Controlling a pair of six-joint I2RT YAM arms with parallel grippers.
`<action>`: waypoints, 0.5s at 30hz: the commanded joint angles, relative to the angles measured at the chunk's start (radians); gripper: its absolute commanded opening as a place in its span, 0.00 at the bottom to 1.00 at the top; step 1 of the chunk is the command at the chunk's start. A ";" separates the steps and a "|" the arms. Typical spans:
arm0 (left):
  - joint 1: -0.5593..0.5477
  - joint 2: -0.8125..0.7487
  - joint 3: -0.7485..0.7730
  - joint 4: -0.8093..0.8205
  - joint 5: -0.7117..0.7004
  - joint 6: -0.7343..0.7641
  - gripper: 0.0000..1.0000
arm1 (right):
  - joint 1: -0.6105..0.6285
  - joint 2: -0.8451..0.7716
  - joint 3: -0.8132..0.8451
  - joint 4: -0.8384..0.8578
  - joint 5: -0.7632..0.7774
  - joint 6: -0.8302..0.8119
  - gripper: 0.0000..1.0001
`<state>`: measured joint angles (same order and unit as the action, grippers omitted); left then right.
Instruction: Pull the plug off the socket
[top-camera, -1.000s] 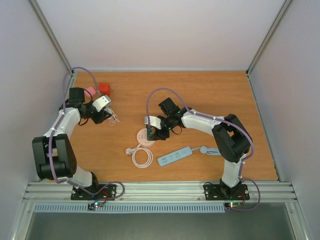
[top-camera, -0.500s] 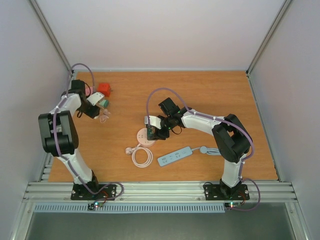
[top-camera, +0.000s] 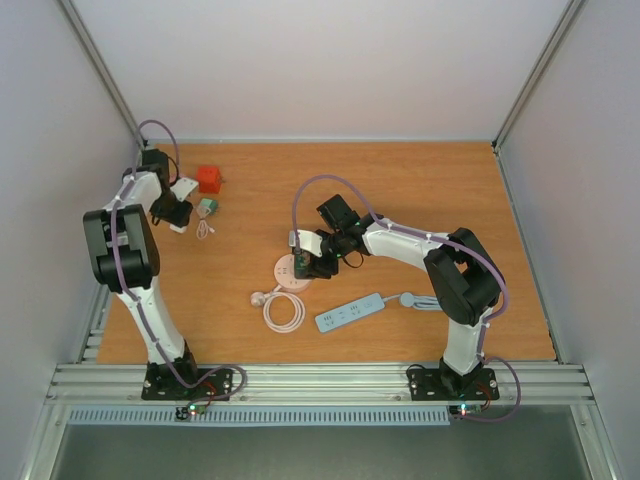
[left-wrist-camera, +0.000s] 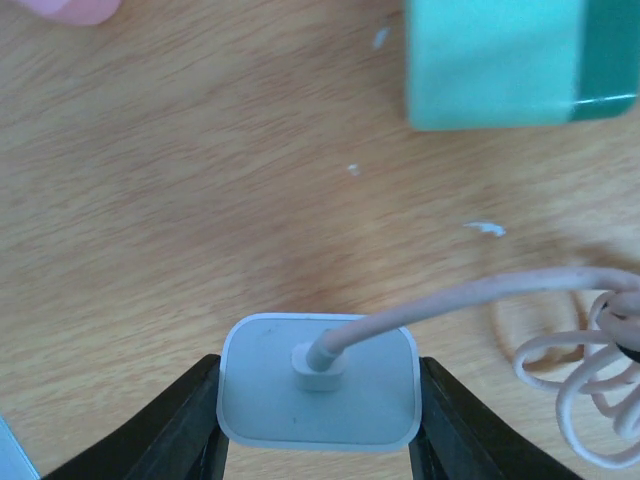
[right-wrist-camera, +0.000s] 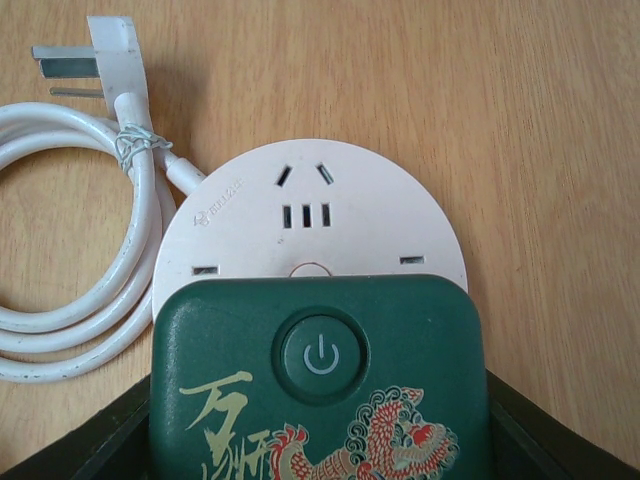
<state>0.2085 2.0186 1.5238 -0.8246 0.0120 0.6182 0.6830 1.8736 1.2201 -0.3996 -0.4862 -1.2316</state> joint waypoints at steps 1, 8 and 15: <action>0.050 0.050 0.024 -0.052 -0.102 -0.020 0.41 | -0.010 0.048 -0.008 -0.053 0.104 0.019 0.03; 0.068 0.053 0.027 -0.103 -0.125 0.004 0.55 | -0.010 0.052 -0.004 -0.054 0.103 0.014 0.03; 0.068 0.017 0.061 -0.116 -0.022 -0.025 0.84 | -0.011 0.049 0.007 -0.065 0.094 0.011 0.05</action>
<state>0.2737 2.0563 1.5448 -0.9024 -0.0723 0.6113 0.6830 1.8751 1.2243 -0.4038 -0.4835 -1.2308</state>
